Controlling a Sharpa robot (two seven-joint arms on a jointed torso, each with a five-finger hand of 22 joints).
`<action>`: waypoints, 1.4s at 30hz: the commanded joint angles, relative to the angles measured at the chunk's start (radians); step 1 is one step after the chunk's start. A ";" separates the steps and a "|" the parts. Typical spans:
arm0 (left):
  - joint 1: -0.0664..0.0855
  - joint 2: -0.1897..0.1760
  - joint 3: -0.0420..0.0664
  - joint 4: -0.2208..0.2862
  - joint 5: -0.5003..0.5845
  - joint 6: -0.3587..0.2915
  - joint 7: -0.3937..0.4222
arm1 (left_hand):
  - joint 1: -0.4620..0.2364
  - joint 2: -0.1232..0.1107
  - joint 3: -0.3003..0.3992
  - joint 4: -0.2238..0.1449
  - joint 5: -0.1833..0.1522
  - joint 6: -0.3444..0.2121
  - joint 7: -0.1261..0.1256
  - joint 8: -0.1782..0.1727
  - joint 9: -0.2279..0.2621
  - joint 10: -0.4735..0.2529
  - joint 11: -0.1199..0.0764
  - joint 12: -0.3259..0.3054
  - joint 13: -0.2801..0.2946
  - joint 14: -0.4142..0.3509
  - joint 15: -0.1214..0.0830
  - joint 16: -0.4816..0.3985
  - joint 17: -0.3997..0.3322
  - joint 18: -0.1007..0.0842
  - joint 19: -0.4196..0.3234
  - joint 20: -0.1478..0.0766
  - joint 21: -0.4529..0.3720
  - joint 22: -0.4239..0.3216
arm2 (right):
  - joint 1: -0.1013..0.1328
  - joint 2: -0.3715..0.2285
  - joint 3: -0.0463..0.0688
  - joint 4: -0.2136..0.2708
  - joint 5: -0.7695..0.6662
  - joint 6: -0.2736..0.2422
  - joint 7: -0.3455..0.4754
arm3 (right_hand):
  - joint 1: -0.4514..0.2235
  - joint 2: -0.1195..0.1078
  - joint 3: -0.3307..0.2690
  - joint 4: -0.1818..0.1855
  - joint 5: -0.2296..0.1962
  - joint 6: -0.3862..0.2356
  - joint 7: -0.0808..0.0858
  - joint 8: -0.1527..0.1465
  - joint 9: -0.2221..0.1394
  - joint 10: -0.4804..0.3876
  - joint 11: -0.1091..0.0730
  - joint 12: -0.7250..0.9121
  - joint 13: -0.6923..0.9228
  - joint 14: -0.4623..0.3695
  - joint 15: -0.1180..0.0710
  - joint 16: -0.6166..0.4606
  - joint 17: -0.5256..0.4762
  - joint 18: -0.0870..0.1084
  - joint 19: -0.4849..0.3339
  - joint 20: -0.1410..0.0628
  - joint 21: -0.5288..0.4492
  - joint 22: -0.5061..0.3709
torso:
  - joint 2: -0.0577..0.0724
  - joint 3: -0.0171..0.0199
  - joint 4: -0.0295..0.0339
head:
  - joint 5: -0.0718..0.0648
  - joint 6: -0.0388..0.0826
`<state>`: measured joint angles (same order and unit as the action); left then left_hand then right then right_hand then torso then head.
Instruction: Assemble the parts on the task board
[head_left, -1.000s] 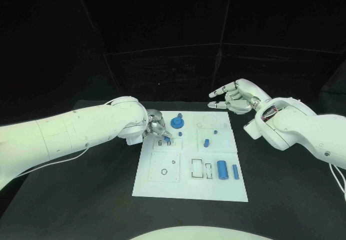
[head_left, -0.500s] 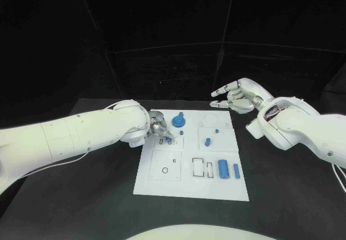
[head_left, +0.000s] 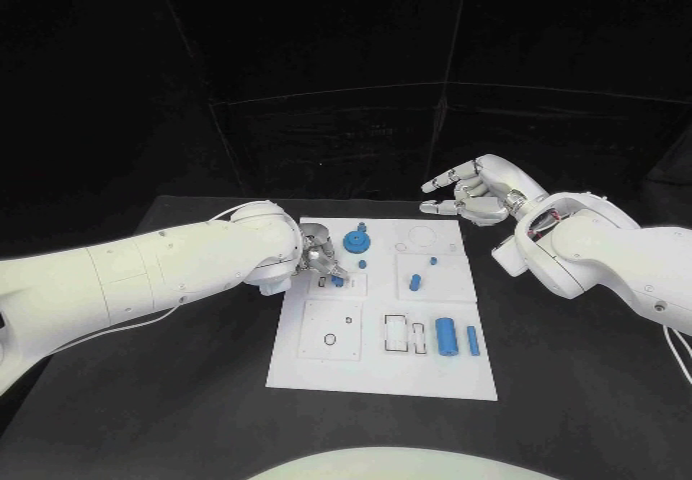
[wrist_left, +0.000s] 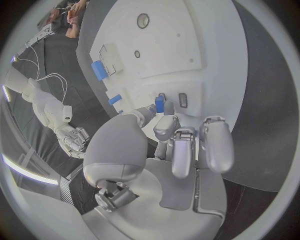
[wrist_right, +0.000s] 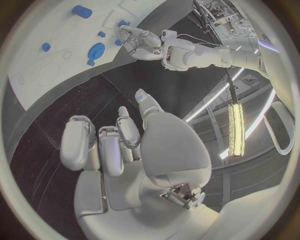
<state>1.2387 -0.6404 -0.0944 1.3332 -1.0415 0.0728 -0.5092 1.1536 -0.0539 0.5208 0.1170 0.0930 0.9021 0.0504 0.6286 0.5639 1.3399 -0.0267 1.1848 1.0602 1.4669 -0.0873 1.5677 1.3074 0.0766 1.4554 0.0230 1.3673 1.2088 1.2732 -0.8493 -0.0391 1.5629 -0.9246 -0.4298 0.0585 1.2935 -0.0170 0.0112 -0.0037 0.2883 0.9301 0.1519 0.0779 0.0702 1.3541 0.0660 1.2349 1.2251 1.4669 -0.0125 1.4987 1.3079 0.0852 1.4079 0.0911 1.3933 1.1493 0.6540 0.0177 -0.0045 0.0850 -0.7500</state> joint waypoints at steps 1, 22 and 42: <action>-0.002 0.000 -0.001 0.000 -0.013 0.034 0.000 | 0.000 0.009 0.156 -0.148 0.004 -0.004 -0.003 0.004 0.002 0.006 -0.001 -0.001 -0.001 0.104 0.000 0.003 0.263 -0.004 0.000 -0.001 -0.005 -0.001 | 0.002 0.001 0.001 0.001 0.002 0.006 0.006 | 0.009 0.002 -0.006 -0.002 0.006 0.007 0.002 0.004 -0.001 -0.005 -0.002 -0.005 -0.001 0.069 -0.002 -0.003 0.094 -0.005 -0.005 -0.001 -0.004 -0.001 | -0.001 -0.0003 0.0002 | -0.001 -0.001; -0.002 0.006 -0.001 -0.011 -0.013 0.078 -0.005 | -0.023 0.008 0.180 -0.143 0.003 -0.003 -0.003 0.013 0.012 0.009 -0.001 0.001 0.001 0.104 0.001 0.003 0.263 -0.005 0.001 -0.001 -0.005 0.003 | 0.002 0.004 0.000 -0.002 0.002 0.008 0.006 | 0.009 0.003 -0.006 -0.001 0.009 0.007 0.002 0.004 0.000 -0.004 -0.002 -0.004 0.000 0.069 -0.002 -0.003 0.094 -0.005 -0.005 -0.001 -0.005 -0.002 | 0.000 -0.0005 0.0004 | -0.002 -0.005; 0.002 0.042 0.000 -0.062 -0.013 0.141 -0.006 | -0.206 -0.009 0.050 -0.020 -0.003 0.032 -0.020 0.033 0.038 0.019 -0.013 0.015 0.009 0.104 -0.010 0.003 0.263 -0.006 0.006 -0.009 -0.001 0.014 | 0.002 0.008 0.000 -0.005 0.002 0.013 0.002 | 0.006 0.004 -0.008 0.000 0.009 0.009 0.002 0.005 0.000 -0.005 -0.002 -0.006 -0.002 0.068 -0.002 -0.004 0.093 -0.005 -0.005 -0.001 -0.005 -0.002 | 0.001 -0.0002 -0.0007 | -0.001 -0.008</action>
<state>1.2404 -0.6001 -0.0946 1.2752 -1.0512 0.1770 -0.5119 0.9557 -0.0621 0.5766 0.0993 0.0901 0.9294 0.0299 0.6598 0.6010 1.3618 -0.0413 1.1968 1.0699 1.4648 -0.0894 1.5677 1.3074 0.0767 1.4587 0.0197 1.3673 1.2219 1.2731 -0.8422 -0.0392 1.5578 -0.9246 -0.4237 0.0575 1.2935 -0.0170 0.0112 -0.0037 0.2933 0.9333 0.1551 0.0776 0.0702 1.3541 0.0660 1.2349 1.2252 1.4669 -0.0125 1.4987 1.3075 0.0852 1.4079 0.0911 1.3933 1.1477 0.6542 0.0175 -0.0057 0.0851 -0.7574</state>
